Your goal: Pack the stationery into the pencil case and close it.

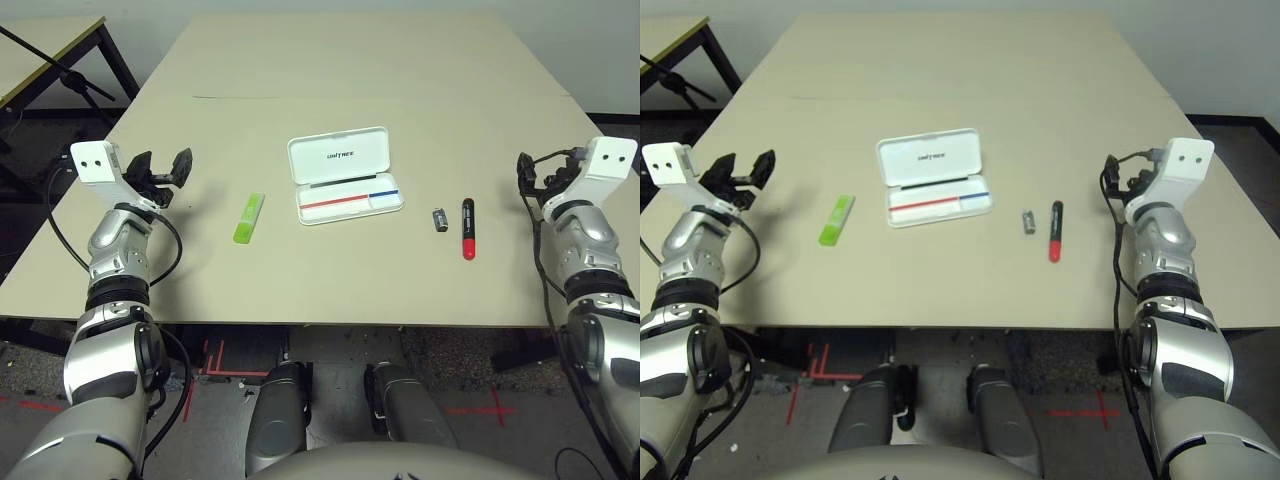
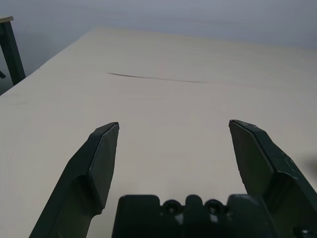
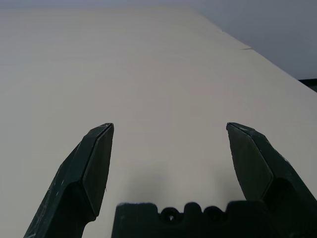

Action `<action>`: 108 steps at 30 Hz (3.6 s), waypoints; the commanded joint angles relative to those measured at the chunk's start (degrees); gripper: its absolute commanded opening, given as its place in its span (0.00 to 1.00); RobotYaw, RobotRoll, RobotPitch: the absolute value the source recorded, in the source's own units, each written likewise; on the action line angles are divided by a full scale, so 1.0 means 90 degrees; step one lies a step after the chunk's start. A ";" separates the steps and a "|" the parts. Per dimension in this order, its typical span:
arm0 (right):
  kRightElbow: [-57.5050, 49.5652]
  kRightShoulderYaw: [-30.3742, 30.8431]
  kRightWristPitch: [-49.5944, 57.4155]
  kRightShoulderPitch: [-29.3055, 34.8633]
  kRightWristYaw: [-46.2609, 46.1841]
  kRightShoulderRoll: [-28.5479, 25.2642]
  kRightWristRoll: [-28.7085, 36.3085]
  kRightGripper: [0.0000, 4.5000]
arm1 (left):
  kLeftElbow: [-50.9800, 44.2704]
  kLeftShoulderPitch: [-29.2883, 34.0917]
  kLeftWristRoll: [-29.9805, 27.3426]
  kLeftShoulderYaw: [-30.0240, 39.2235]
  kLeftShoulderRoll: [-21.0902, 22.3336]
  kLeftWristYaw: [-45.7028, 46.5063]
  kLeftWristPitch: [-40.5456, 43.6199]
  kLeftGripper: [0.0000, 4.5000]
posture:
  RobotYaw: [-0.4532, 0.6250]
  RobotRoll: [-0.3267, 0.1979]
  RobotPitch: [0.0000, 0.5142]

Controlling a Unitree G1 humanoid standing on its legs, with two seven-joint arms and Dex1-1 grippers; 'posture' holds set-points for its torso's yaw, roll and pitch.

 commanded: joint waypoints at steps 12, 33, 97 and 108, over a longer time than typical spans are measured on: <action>-0.0004 0.0116 -0.0124 -0.0144 0.0254 -0.0077 -0.0081 1.00 | 0.0115 -0.0180 0.0005 -0.0028 -0.0009 -0.0073 -0.0061 1.00 | 0.33 0.62 0.14; -0.3287 0.1368 0.2438 0.1133 0.5083 -0.0947 0.0530 1.00 | -0.2515 0.0701 -0.0212 -0.1188 0.0043 -0.2341 0.1794 1.00 | 0.36 0.62 0.13; -0.5136 0.1555 0.3065 0.2789 0.4912 -0.1360 0.0683 1.00 | -0.2615 -0.0353 0.2142 -0.4795 -0.0429 -0.4167 0.2874 0.01 | 0.25 0.62 0.16; -0.4907 0.1613 0.2940 0.2704 0.4939 -0.1307 0.0614 1.00 | -0.4450 0.0468 0.2076 -0.4932 0.0564 -0.5082 0.2732 0.01 | 0.28 0.62 0.17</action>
